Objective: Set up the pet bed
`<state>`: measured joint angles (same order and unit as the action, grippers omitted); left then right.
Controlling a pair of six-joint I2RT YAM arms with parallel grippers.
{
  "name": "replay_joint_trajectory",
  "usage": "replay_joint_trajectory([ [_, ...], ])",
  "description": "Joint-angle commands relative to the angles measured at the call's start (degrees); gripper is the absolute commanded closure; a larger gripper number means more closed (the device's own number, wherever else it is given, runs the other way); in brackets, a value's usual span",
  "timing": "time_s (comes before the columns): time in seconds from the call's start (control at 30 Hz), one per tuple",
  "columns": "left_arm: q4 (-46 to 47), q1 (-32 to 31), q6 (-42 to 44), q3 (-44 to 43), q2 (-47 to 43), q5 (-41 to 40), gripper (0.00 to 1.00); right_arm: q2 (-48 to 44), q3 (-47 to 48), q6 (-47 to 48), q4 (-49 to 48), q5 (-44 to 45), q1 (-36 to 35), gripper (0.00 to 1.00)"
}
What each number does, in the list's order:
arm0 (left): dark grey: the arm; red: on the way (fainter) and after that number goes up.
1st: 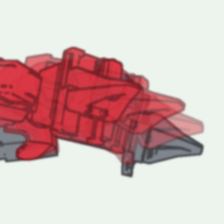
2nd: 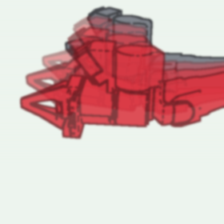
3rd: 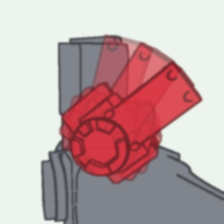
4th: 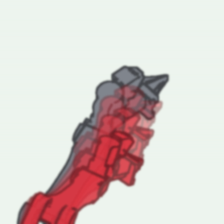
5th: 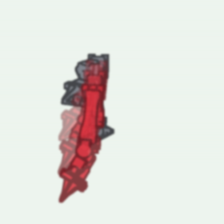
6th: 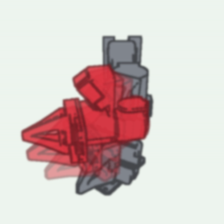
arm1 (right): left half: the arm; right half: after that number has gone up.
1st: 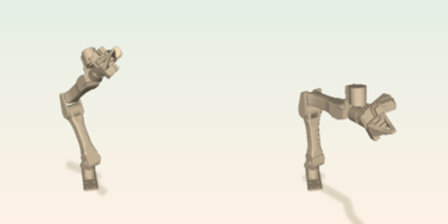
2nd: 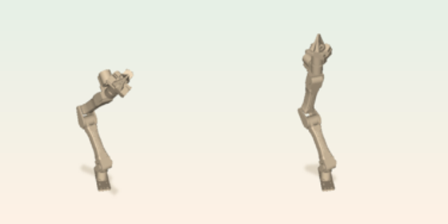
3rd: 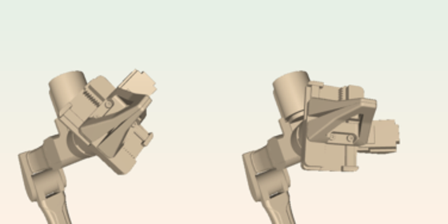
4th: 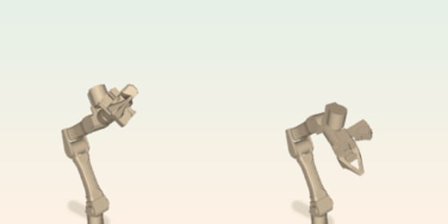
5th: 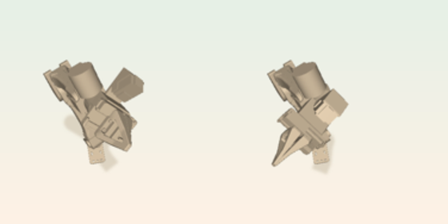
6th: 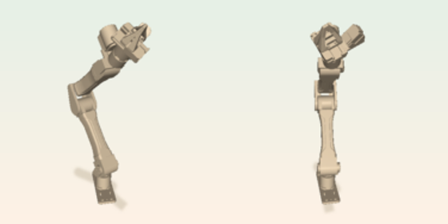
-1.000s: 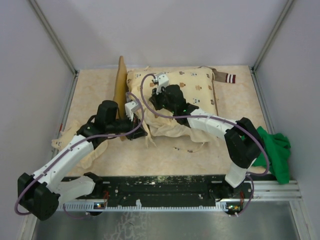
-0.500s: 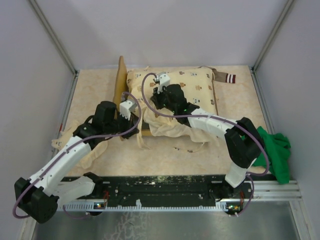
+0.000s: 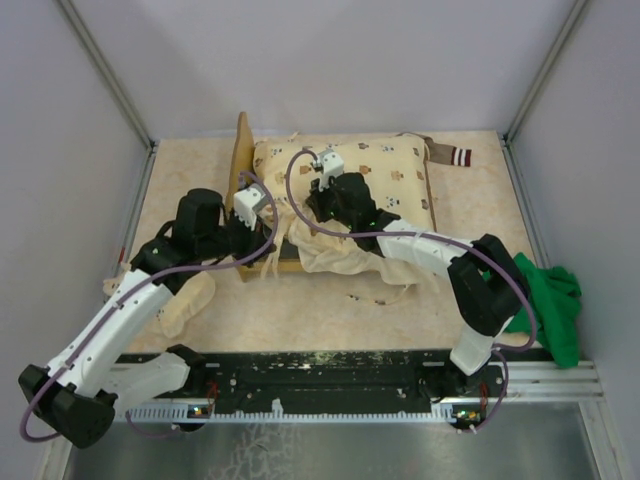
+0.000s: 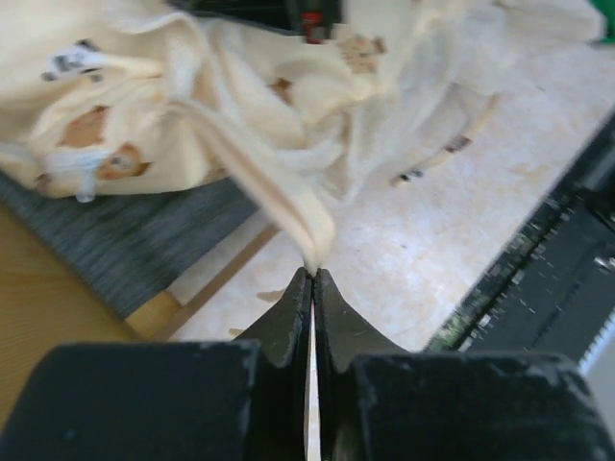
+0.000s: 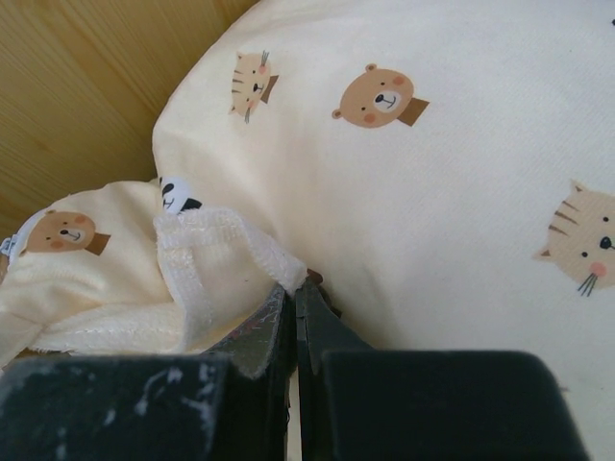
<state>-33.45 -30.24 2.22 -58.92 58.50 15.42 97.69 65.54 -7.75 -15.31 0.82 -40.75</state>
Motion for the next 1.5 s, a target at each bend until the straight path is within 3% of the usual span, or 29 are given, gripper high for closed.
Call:
replay_joint_trajectory([
  [0.0, 3.28, -0.22, 2.58, 2.18, -2.07, 23.98, 0.95, -2.57, -0.3, -0.3, -3.56, 1.34, 1.35, 1.0],
  [0.07, 7.99, -0.27, 1.91, 6.73, -2.92, 33.01, 0.94, -2.58, -0.47, -0.41, -3.94, 1.01, 1.46, 1.0],
  [0.1, 9.58, -0.18, 0.82, 8.28, -3.11, 33.34, 0.94, -2.56, -0.61, -0.51, -4.12, 0.72, 1.46, 1.0],
  [0.23, 7.19, -0.22, 1.91, 8.92, -0.29, 26.2, 0.99, -2.54, -0.96, -0.95, -5.0, 0.06, 1.47, 1.0],
  [0.4, -0.2, -0.22, 2.83, 3.41, 5.1, 16.14, 1.0, -4.03, -0.72, -0.79, -4.47, 0.21, 1.46, 1.0],
  [0.53, 1.96, -0.19, 5.81, 2.0, 2.6, 8.19, 1.0, -4.87, -0.81, -0.17, -4.29, 0.41, 1.45, 1.0],
  [0.77, 19.67, -0.17, 12.97, 5.35, -5.07, 2.97, 1.0, -5.14, -2.17, -0.35, -4.82, -0.63, 1.47, 1.0],
  [1.0, 26.21, -0.2, 11.83, 3.41, -3.29, -0.33, 1.0, -5.63, -2.72, 0.32, -4.56, -0.35, 1.47, 1.0],
  [1.27, 31.3, -0.18, 10.3, 7.28, -2.16, 0.3, 1.0, -5.8, -2.43, 0.7, -4.38, -0.56, 1.52, 1.0],
  [1.47, 30.94, -0.17, 9.85, 7.22, -1.79, -1.04, 1.0, -5.84, -2.52, 0.93, -4.16, -0.4, 1.55, 1.0],
])
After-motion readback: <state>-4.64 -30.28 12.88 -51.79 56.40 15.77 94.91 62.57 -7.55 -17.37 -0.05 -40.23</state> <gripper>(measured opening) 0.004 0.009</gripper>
